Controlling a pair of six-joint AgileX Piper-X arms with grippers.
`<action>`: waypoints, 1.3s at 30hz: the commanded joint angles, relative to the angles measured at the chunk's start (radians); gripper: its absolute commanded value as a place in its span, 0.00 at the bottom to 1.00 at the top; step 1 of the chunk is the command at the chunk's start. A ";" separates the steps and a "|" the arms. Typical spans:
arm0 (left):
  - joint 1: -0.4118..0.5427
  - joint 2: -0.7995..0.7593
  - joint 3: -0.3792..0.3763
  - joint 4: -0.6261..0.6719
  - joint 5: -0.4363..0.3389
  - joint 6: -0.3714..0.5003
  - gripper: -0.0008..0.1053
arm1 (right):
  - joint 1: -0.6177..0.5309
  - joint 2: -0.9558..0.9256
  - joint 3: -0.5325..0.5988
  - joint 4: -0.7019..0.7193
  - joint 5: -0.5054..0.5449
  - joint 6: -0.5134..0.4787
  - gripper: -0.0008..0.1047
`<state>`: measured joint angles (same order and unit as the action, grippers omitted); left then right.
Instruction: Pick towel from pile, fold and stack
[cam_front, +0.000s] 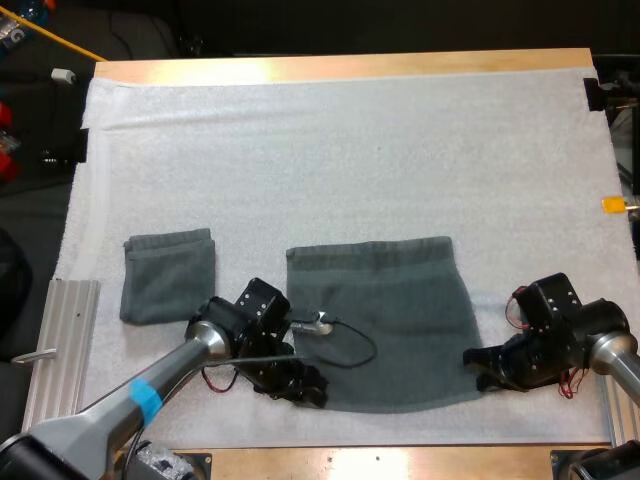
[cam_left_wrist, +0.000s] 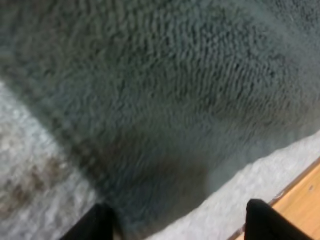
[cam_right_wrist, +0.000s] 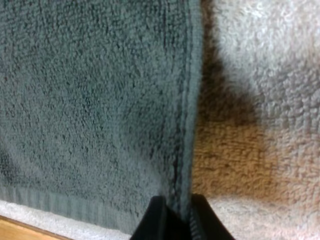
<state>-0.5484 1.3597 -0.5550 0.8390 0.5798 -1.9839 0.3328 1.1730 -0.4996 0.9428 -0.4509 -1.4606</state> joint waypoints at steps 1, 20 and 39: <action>-0.004 -0.020 -0.002 0.028 -0.048 -0.007 0.53 | -0.001 -0.006 0.001 0.007 -0.009 -0.011 0.01; -0.037 0.044 -0.002 -0.079 0.069 -0.023 0.53 | -0.001 -0.006 0.001 -0.007 -0.011 -0.011 0.01; -0.095 -0.076 -0.064 0.060 -0.007 0.027 0.01 | -0.001 -0.050 -0.062 0.160 0.007 -0.076 0.01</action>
<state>-0.6393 1.3031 -0.6063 0.8751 0.5821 -1.9672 0.3328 1.1391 -0.5496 1.0787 -0.4448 -1.5217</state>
